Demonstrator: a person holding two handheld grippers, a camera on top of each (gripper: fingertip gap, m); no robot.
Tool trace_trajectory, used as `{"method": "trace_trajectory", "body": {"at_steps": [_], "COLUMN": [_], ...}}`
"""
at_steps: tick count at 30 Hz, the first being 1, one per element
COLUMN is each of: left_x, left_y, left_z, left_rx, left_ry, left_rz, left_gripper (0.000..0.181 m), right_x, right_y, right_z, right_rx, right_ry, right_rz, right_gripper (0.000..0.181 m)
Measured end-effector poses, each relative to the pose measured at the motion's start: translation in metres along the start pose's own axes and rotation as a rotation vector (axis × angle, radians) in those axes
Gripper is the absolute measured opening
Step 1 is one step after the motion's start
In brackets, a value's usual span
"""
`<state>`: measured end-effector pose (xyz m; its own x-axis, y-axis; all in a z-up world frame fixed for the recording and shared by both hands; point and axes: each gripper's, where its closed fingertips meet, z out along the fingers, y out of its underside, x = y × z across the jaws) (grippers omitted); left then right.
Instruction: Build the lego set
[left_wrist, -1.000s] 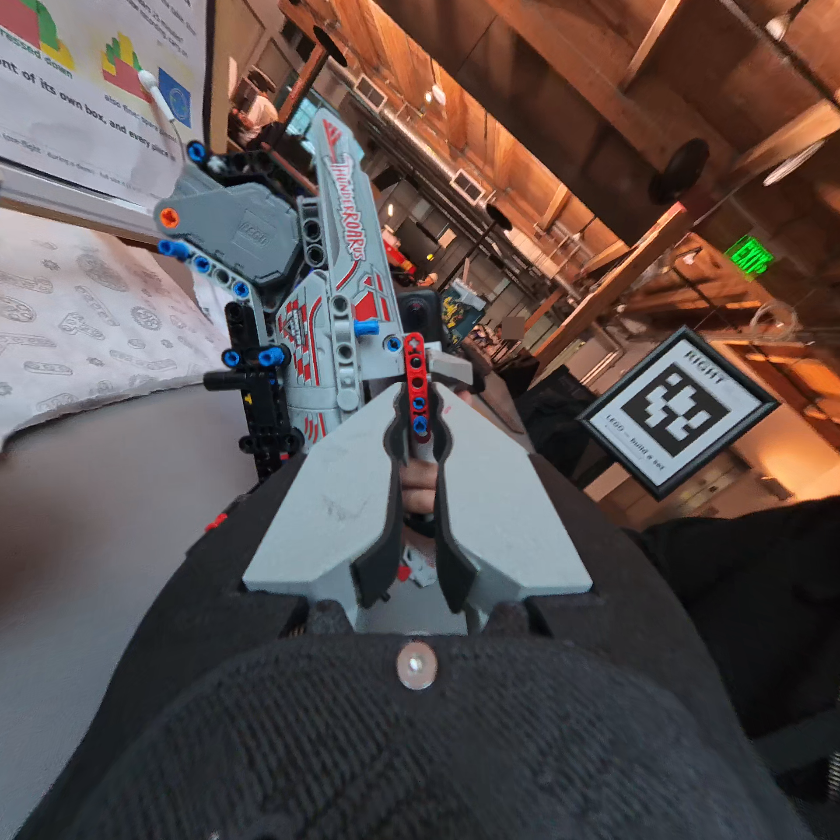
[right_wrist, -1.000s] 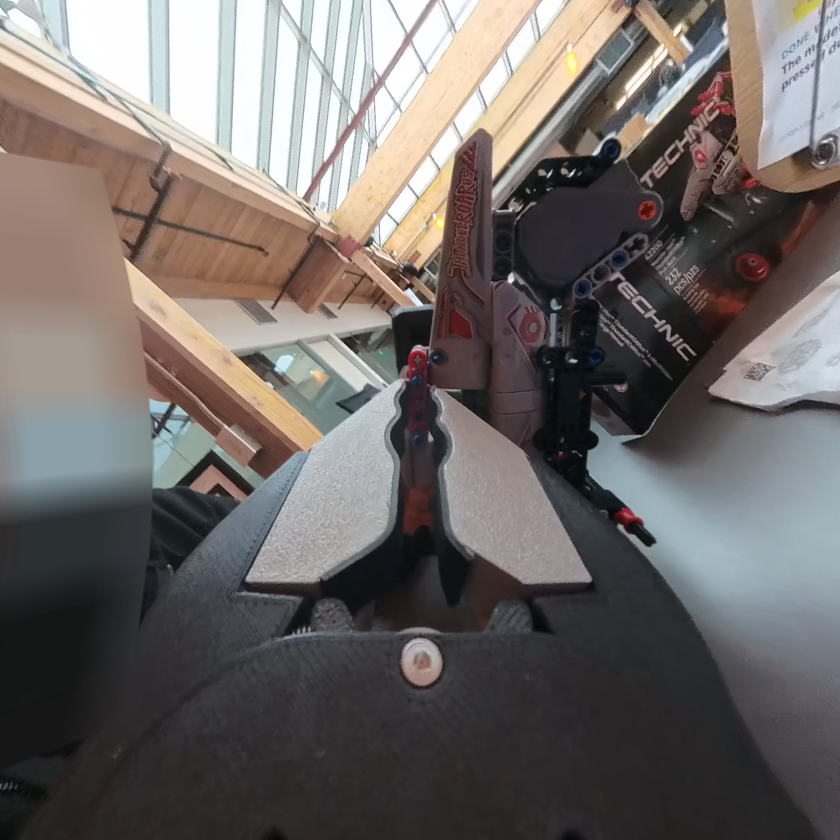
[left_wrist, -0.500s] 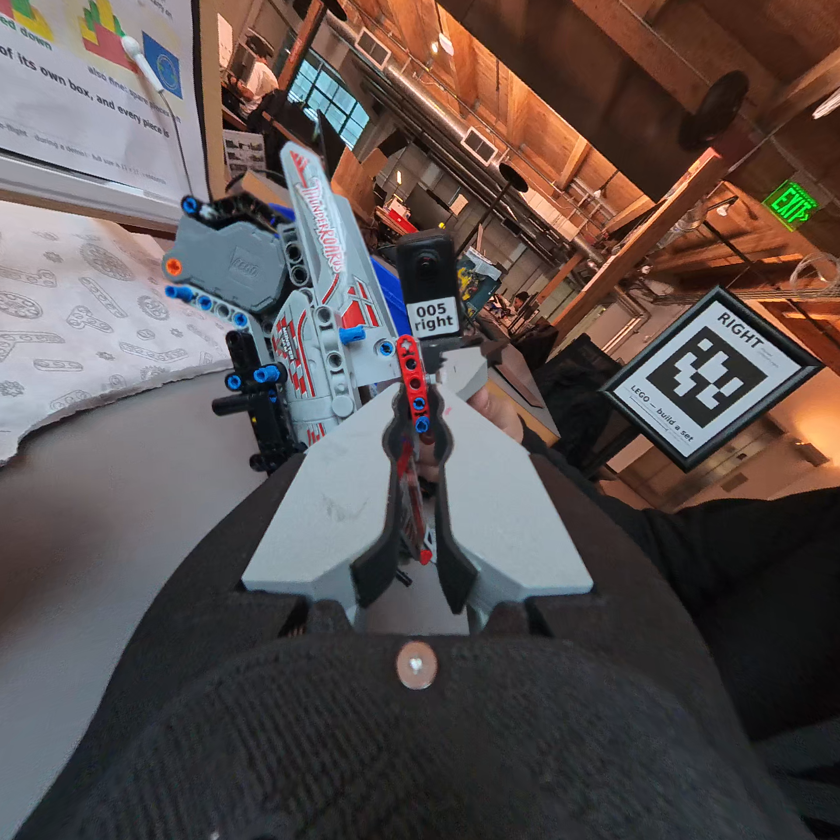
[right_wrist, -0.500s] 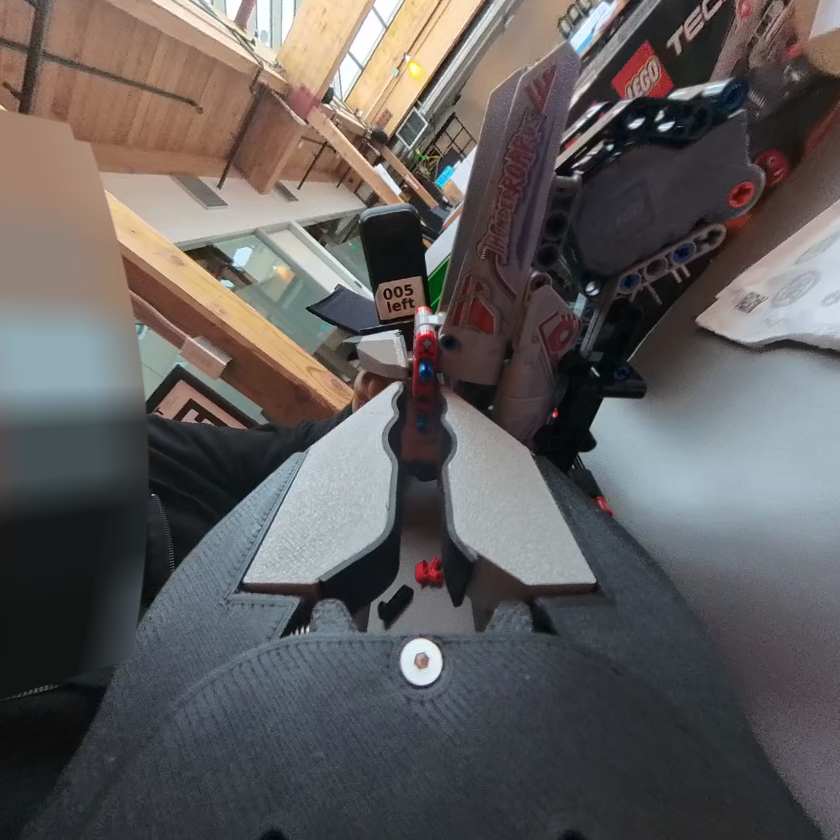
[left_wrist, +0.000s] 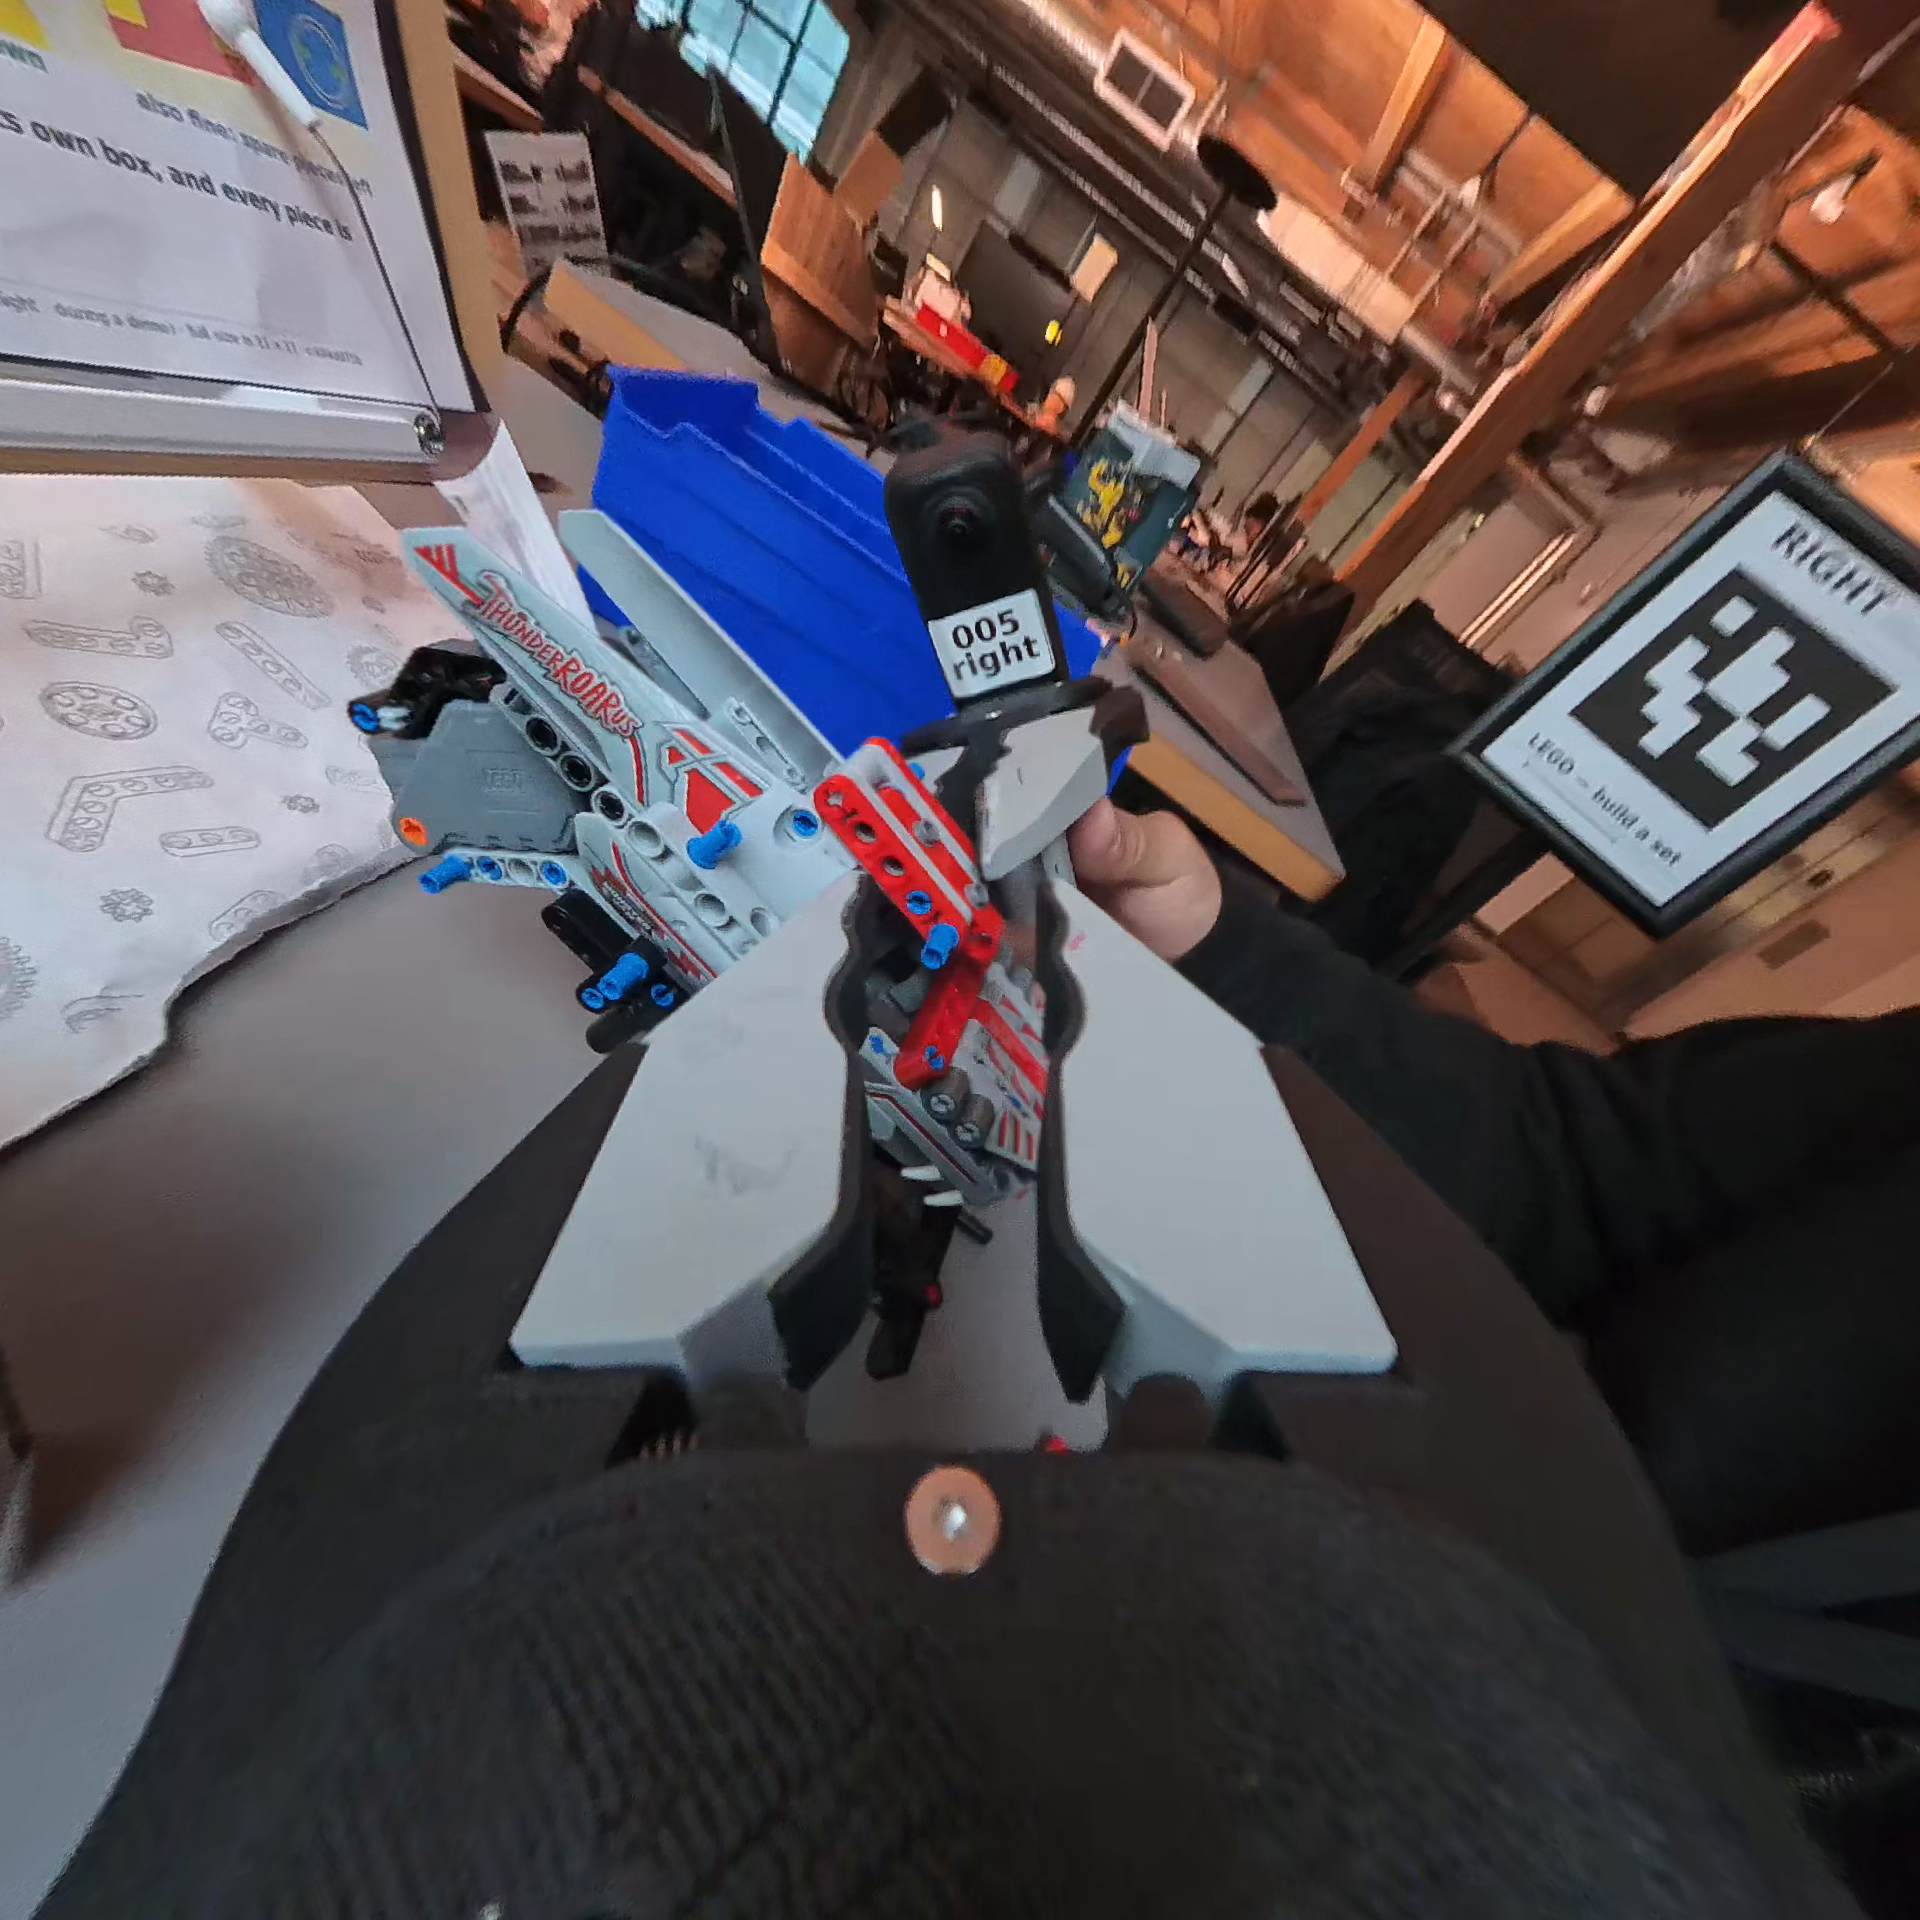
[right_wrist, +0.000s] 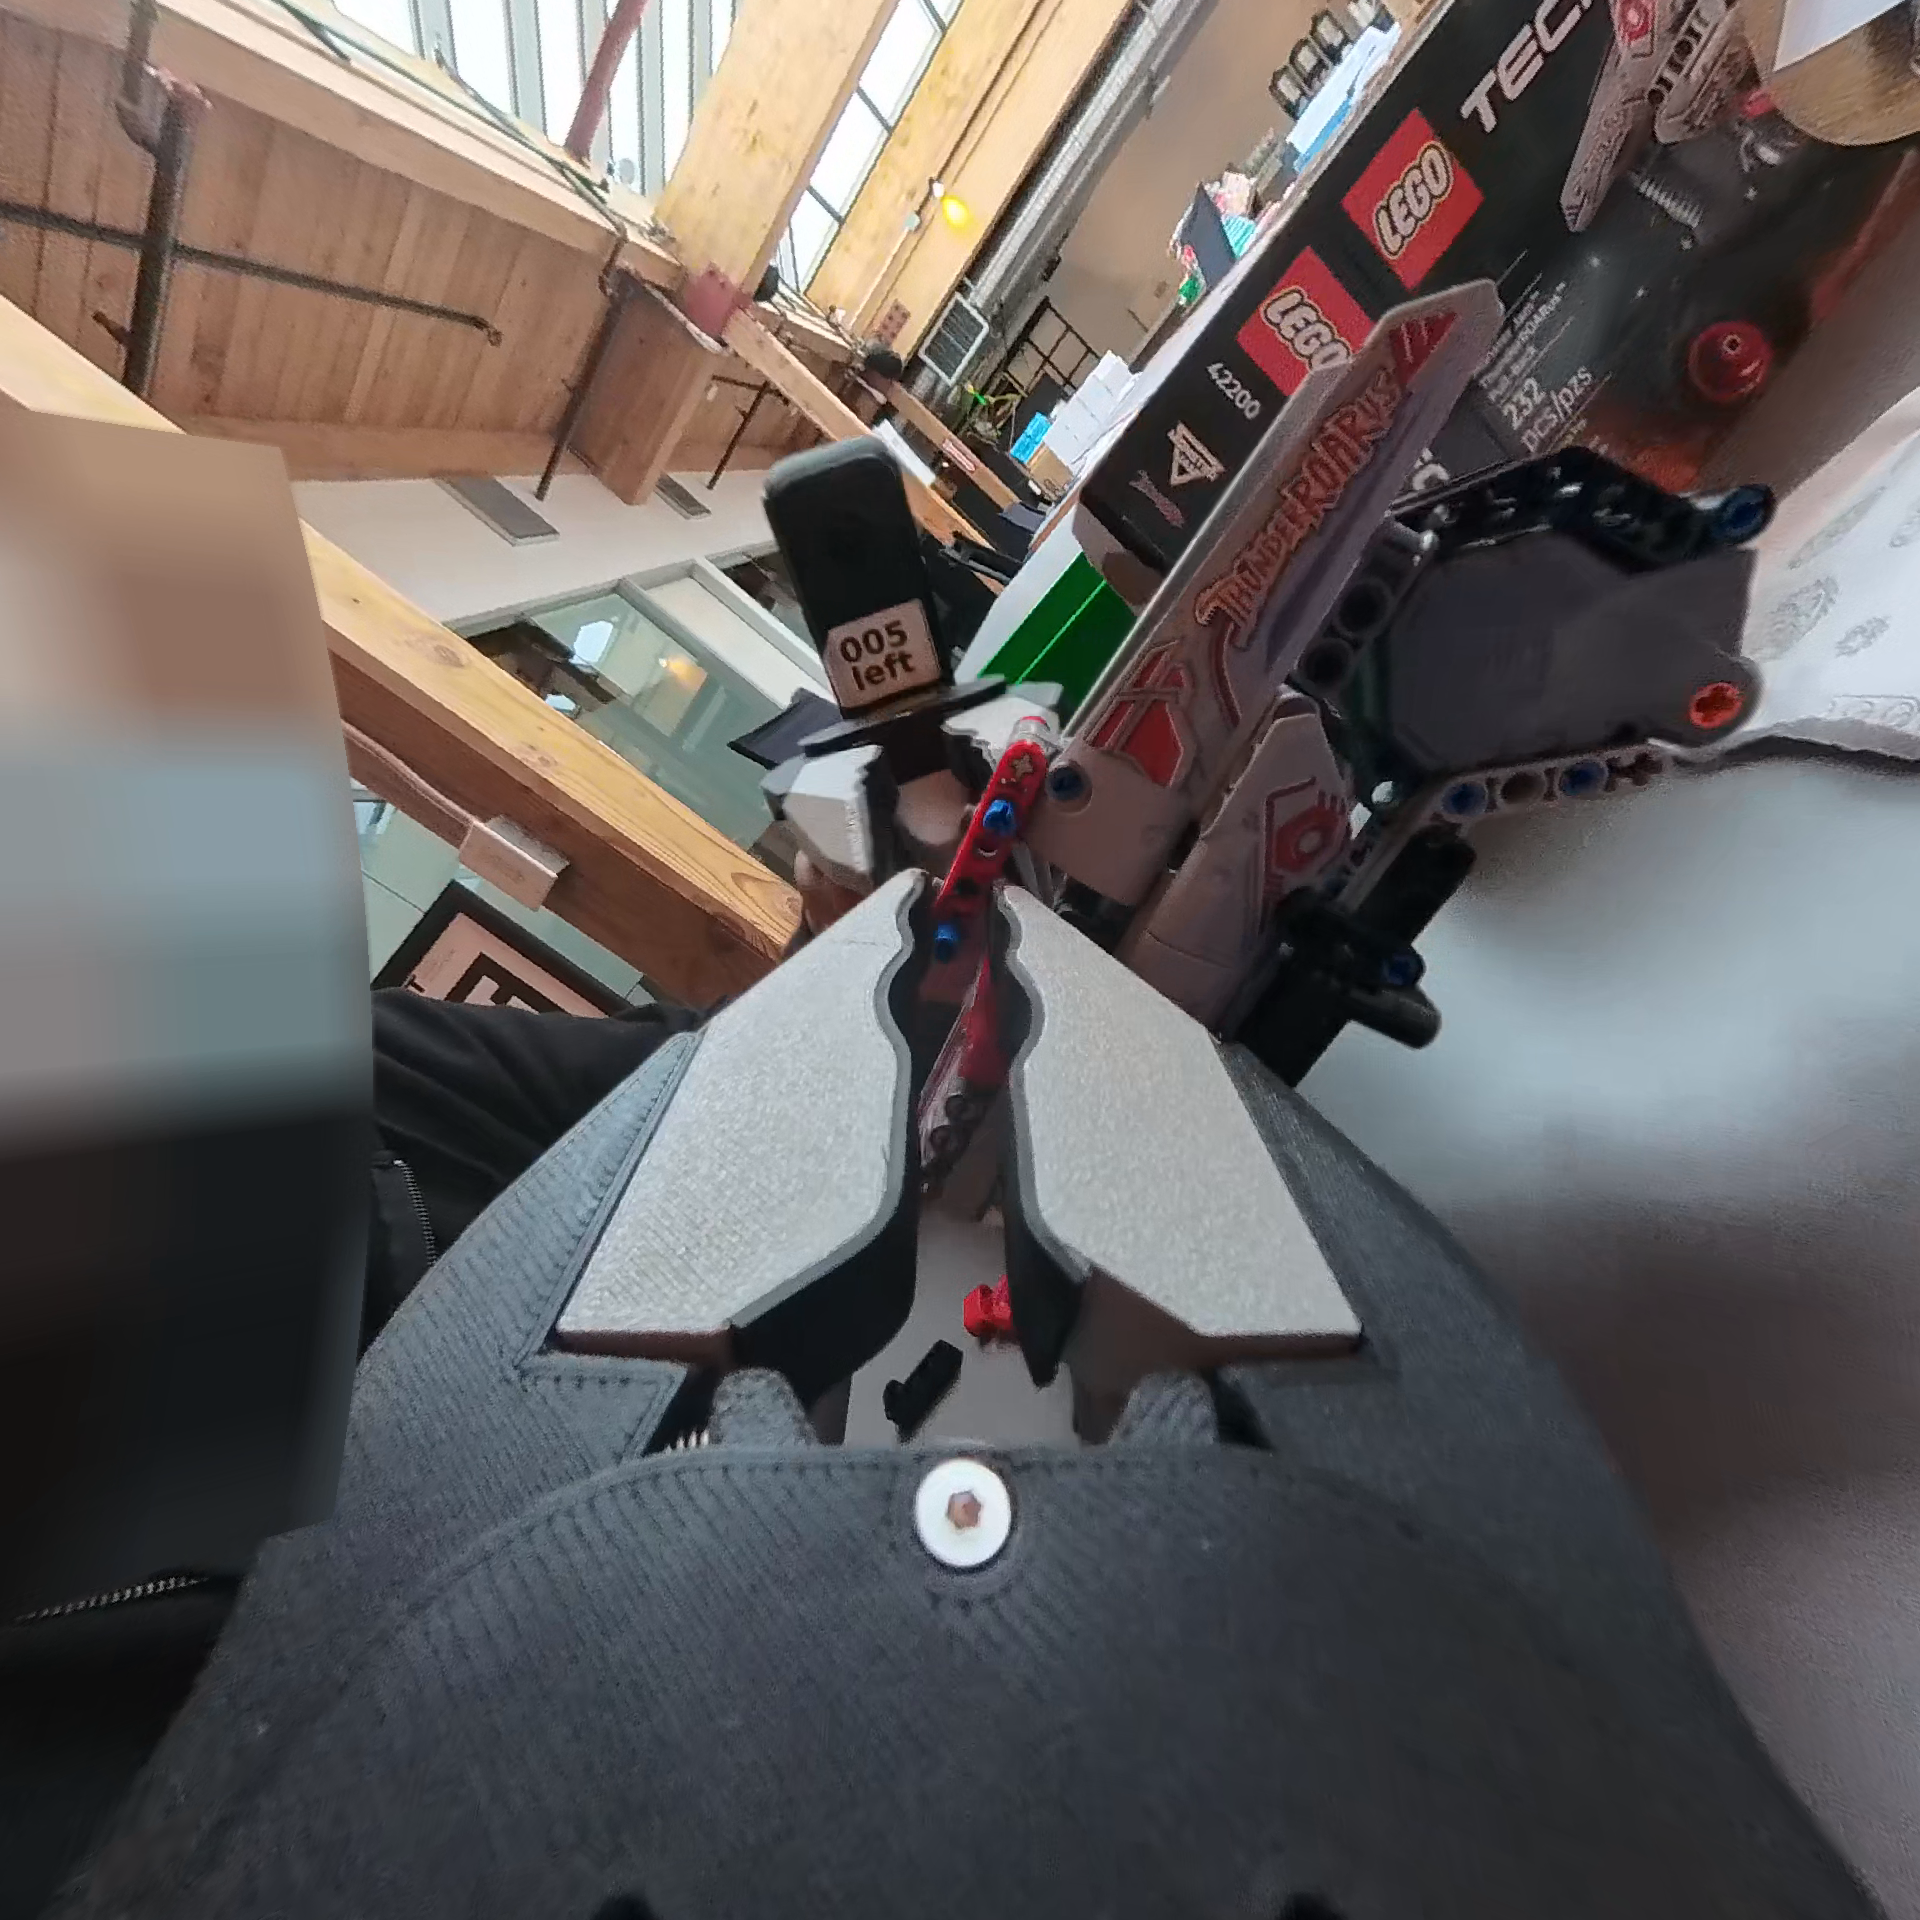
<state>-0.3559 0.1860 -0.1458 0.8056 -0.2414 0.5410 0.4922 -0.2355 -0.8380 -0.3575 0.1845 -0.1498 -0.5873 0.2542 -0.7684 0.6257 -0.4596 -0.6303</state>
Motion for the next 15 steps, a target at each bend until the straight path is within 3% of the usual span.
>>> {"method": "trace_trajectory", "body": {"at_steps": [6, 9, 15], "left_x": [0.004, -0.004, -0.037], "left_y": [0.004, 0.004, 0.033], "left_z": [-0.018, -0.026, -0.02], "left_rx": [-0.159, -0.216, -0.449], "left_ry": [-0.06, -0.182, -0.429], "left_rz": [0.271, 0.479, 0.851], "left_gripper": [0.015, 0.011, 0.014], "right_x": [0.01, 0.016, 0.016], "right_y": [0.004, 0.008, 0.01], "right_z": [0.002, 0.003, 0.008], "right_rx": [-0.006, -0.015, -0.021], "right_ry": [0.011, 0.035, 0.017], "right_rz": [0.058, 0.079, 0.096], "right_gripper": [0.006, 0.008, 0.009]}}
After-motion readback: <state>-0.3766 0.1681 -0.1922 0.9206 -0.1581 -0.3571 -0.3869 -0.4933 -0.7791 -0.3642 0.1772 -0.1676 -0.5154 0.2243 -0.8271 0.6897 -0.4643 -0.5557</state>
